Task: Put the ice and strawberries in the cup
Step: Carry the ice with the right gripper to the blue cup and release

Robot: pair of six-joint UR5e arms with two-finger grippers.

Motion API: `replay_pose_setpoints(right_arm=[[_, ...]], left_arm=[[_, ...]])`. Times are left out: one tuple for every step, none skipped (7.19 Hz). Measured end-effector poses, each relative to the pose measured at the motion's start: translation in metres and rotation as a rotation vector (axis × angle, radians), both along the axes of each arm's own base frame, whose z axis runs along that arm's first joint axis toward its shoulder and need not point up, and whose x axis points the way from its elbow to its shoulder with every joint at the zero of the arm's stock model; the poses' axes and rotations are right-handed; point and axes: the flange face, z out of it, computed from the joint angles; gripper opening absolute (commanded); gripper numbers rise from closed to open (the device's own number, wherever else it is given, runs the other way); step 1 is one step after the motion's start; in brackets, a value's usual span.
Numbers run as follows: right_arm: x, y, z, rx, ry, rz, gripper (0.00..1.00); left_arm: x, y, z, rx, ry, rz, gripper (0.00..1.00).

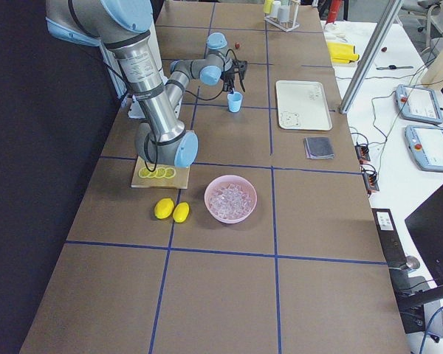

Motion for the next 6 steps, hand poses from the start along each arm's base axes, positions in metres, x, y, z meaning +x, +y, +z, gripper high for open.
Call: replay_pose_setpoints(right_arm=[[-0.0006,0.0001,0.0003,0.0,0.002,-0.001,0.77],[-0.0009,0.0001,0.0006,0.0,0.003,-0.001,0.8],[-0.0012,0.0004,0.001,0.0,0.004,-0.002,0.81],[-0.0012,0.0005,0.0016,0.001,0.006,-0.003,0.81],[-0.001,0.0004,0.0014,0.002,0.006,-0.003,0.82],[0.003,-0.0021,-0.0009,0.005,0.001,0.002,0.86]], left_arm=[[0.0,0.0,-0.0001,0.0,0.0,0.0,1.0],[0.0,0.0,-0.0003,0.001,0.0,0.0,1.0],[0.0,0.0001,0.0,0.002,0.0,0.0,1.0],[0.0,0.0004,0.0003,0.002,0.0,0.0,1.0],[0.0009,0.0002,-0.0005,0.01,0.0,0.003,1.0],[0.0053,-0.0003,-0.0021,0.01,0.008,0.008,0.99]])
